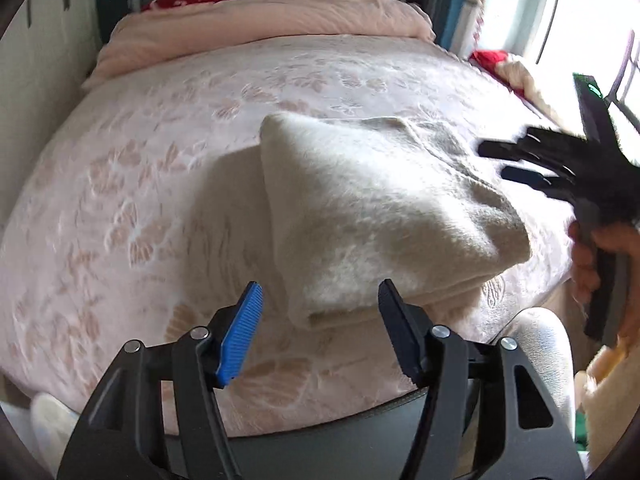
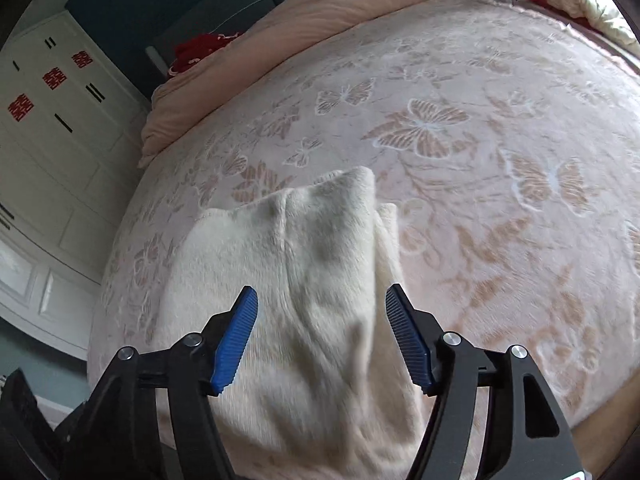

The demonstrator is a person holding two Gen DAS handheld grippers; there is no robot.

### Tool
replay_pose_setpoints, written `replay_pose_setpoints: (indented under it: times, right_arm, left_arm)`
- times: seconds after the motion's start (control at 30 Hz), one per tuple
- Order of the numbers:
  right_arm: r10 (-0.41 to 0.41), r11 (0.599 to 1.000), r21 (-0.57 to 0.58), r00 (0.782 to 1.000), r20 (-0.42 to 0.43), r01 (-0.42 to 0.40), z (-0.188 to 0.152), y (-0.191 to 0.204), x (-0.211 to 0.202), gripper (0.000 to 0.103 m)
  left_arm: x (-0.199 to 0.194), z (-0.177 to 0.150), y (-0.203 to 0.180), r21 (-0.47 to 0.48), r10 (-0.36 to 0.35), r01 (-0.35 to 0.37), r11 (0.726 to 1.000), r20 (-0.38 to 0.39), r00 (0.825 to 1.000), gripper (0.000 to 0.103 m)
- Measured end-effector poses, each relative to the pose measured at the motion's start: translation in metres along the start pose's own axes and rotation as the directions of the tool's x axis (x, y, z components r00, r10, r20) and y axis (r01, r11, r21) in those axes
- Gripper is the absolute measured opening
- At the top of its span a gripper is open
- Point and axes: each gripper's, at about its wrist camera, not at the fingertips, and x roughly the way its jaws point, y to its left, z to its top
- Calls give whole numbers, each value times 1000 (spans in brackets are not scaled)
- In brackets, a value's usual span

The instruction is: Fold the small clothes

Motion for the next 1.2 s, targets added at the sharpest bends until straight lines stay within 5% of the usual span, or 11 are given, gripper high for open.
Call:
replay_pose_setpoints:
  times: [0.07,0.2,0.33,0.43,0.53,0.6,0.73,0.9,1.1,1.2]
  right_arm:
    - [5,1000,-5,998,-69,-5,5,1,22,10]
    - [5,998,-59,997,80,0,20,16,-8,9]
    - [-145,989,-46,987,-68,142,14,-12,29,15]
    - [-125,992,-29,991,-40,124,0,-14,20,21]
    - [-130,989,-60,987,95,136,-5,12,-25,26]
    - [-43,992,-116,991,124,57,-11,41,-45,26]
    - [112,962,-250,994,5,-107,-31,103,-36,21]
    - [-21,945,-324,978,-206,-47,-80,124,72,20]
    - [73,956,-276,991,-108,-101,-60,137,16,19]
    - [61,951,-293,990,-130,-97,-61,144,28,20]
  left_arm:
    - [1,6,-8,7,9,-9,1000,-8,1000,58]
    - [6,9,-14,24,31,-30,999,-36,999,58]
    - [15,7,-12,20,55,-54,998,-70,996,58]
    - [22,4,-7,10,59,-58,998,-97,994,59]
    - [25,1,-2,3,69,-69,998,-111,991,59]
    - [27,0,0,-5,67,-68,998,-119,991,59]
    - [24,-6,7,-13,71,-73,997,-123,990,65]
    - [22,-21,30,-73,63,-76,994,-163,985,65]
    - [10,-32,59,-124,84,-105,987,-160,984,68]
    - [10,-34,67,-162,67,-93,982,-159,985,68]
